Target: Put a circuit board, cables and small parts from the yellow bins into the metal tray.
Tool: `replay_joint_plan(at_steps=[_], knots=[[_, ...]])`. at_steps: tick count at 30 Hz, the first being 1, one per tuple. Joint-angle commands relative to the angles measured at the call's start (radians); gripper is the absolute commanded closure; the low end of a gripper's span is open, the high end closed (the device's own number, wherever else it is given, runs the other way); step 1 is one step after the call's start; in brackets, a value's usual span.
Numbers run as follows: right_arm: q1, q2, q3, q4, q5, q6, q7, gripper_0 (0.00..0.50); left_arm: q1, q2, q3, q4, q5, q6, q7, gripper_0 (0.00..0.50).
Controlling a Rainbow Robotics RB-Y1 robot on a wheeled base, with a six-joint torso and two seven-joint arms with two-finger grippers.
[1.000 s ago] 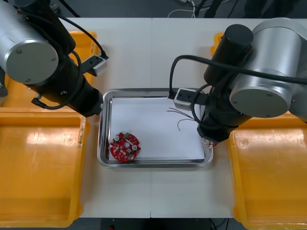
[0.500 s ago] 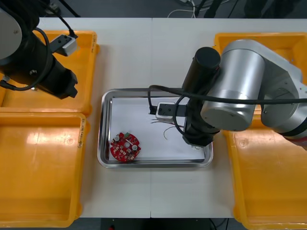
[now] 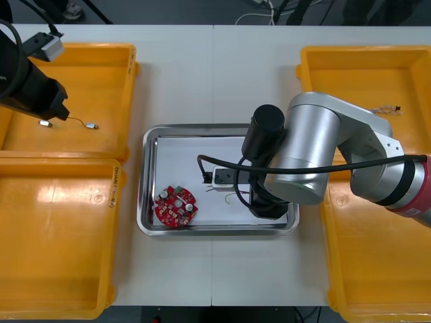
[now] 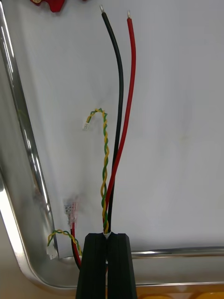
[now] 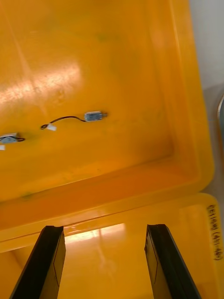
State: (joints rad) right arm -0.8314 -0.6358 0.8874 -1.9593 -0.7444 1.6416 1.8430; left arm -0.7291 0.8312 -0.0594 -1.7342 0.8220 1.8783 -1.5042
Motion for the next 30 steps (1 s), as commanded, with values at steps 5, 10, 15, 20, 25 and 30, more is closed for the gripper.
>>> replay_joint_plan(at_steps=[5,10,15,20,25,30], knots=[[-0.034,0.018,0.044,0.031,0.022,-0.062,0.064,0.5,-0.056,0.065,0.105,0.108,-0.041,-0.011,-0.194,0.0],[-0.035,0.022,0.062,0.042,0.046,-0.074,0.09,0.5,-0.09,0.069,0.115,0.202,-0.095,-0.025,-0.229,0.0],[-0.035,0.024,0.074,0.053,0.056,-0.075,0.108,0.5,-0.101,0.069,0.119,0.271,-0.13,-0.085,-0.249,0.0],[-0.034,0.024,0.074,0.051,0.059,-0.074,0.114,0.5,-0.104,0.069,0.119,0.331,-0.144,-0.146,-0.269,0.0],[-0.034,0.028,0.074,0.051,0.068,-0.074,0.114,0.467,-0.105,0.069,0.121,0.378,-0.15,-0.199,-0.289,0.0],[-0.034,0.034,0.074,0.053,0.077,-0.072,0.11,0.307,-0.108,0.069,0.121,0.416,-0.153,-0.231,-0.311,0.0]])
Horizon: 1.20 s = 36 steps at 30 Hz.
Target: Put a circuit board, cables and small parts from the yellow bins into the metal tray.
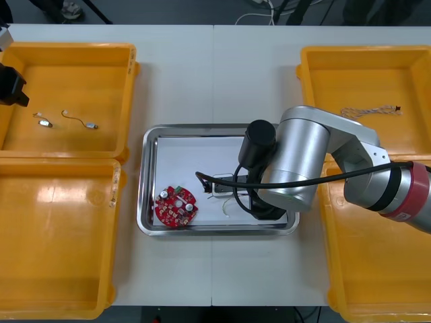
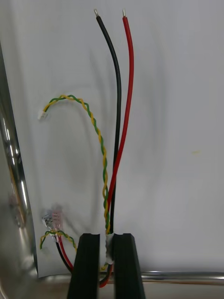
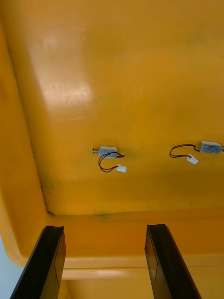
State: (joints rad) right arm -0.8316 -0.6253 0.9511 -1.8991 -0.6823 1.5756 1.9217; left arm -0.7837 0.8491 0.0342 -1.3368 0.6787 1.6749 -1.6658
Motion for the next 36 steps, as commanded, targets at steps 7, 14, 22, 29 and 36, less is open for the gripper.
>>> replay_joint_plan(at_steps=[7,14,22,29,36], knots=[[-0.034,0.027,0.011,-0.008,0.017,-0.006,0.03,0.139,-0.054,0.044,0.027,0.065,-0.007,-0.063,-0.203,0.0],[-0.035,0.029,0.011,-0.008,0.018,-0.005,0.023,0.0,-0.054,0.027,0.026,0.114,-0.004,-0.112,-0.223,0.0],[-0.035,0.029,0.0,-0.009,0.04,0.007,0.022,0.0,-0.054,-0.008,0.026,0.16,-0.002,-0.173,-0.233,0.0],[-0.035,0.038,-0.048,-0.009,0.038,0.054,0.02,0.0,-0.054,-0.03,0.026,0.197,0.002,-0.207,-0.244,0.0],[-0.04,0.07,-0.15,-0.009,0.038,0.176,0.016,0.0,-0.054,-0.054,0.024,0.231,0.005,-0.248,-0.249,0.0]])
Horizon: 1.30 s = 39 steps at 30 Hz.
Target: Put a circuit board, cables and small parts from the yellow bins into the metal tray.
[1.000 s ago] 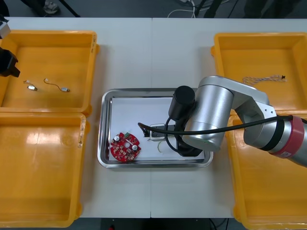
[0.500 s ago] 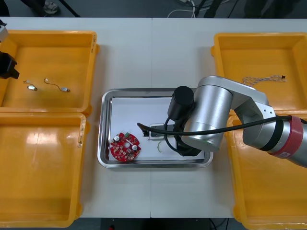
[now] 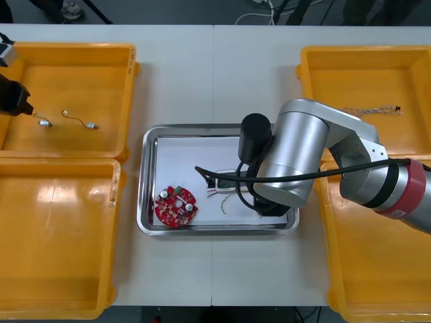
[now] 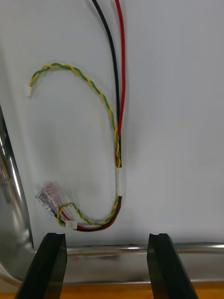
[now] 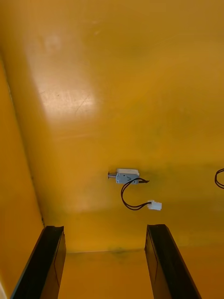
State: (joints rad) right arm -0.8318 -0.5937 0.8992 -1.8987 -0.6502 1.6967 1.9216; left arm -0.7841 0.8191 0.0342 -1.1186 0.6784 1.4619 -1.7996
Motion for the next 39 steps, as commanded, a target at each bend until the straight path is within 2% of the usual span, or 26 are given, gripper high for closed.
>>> replay_joint_plan(at_steps=[1,9,15,21,29,33,39], knots=[[-0.043,0.043,-0.118,-0.01,0.006,0.075,0.014,0.0,-0.052,-0.028,0.023,0.017,0.004,-0.043,-0.116,0.0],[-0.067,0.04,-0.278,-0.008,-0.043,0.219,-0.009,0.0,-0.052,-0.038,-0.033,0.06,0.007,-0.109,-0.121,0.0],[-0.092,0.023,-0.41,-0.008,-0.057,0.223,-0.021,0.0,-0.053,-0.041,-0.046,0.086,0.017,-0.132,-0.123,0.0],[-0.099,-0.044,-0.54,0.001,-0.1,0.223,-0.024,0.0,-0.052,-0.046,-0.089,0.122,0.027,-0.172,-0.124,0.0],[-0.104,-0.138,-0.695,0.132,-0.161,0.223,-0.042,0.0,-0.052,-0.052,-0.117,0.158,0.043,-0.221,-0.126,0.0],[-0.115,-0.158,-0.741,0.196,-0.146,0.223,-0.05,0.0,-0.05,-0.058,-0.117,0.161,0.046,-0.222,-0.126,0.0],[-0.145,-0.159,-0.807,0.317,-0.063,0.223,-0.064,0.0,-0.05,-0.061,-0.119,0.163,0.046,-0.232,-0.13,0.0]])
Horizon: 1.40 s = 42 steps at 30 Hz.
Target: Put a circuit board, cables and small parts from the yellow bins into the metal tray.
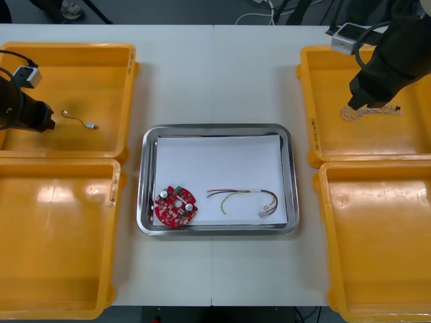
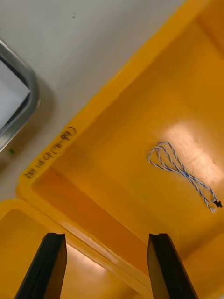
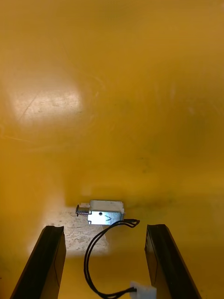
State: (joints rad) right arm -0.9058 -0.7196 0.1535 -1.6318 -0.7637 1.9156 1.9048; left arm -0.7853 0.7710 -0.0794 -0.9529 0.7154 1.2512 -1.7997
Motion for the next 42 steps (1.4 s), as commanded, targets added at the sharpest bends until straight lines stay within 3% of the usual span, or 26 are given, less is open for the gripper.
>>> replay_joint_plan(at_steps=[1,7,16,28,34,42], knots=[[-0.074,-0.032,-0.068,0.064,0.075,0.004,-0.05,0.0,-0.049,-0.013,-0.01,-0.003,0.009,-0.022,-0.13,0.0],[-0.076,-0.015,-0.101,0.104,0.195,0.004,-0.07,0.0,-0.049,-0.013,-0.034,0.006,0.012,-0.056,-0.128,0.0],[-0.079,0.02,-0.166,0.214,0.264,0.004,-0.11,0.0,-0.049,-0.013,-0.036,0.033,0.021,-0.076,-0.139,0.0],[-0.159,0.095,-0.247,0.392,0.377,0.004,-0.36,0.0,-0.048,-0.024,-0.036,0.074,0.047,-0.131,-0.162,0.0],[-0.182,0.132,-0.279,0.446,0.446,0.004,-0.406,0.0,-0.048,-0.024,-0.036,0.079,0.061,-0.133,-0.17,0.0],[-0.228,0.16,-0.335,0.581,0.497,-0.115,-0.423,0.0,-0.046,-0.024,-0.036,0.082,0.068,-0.136,-0.184,0.0]])
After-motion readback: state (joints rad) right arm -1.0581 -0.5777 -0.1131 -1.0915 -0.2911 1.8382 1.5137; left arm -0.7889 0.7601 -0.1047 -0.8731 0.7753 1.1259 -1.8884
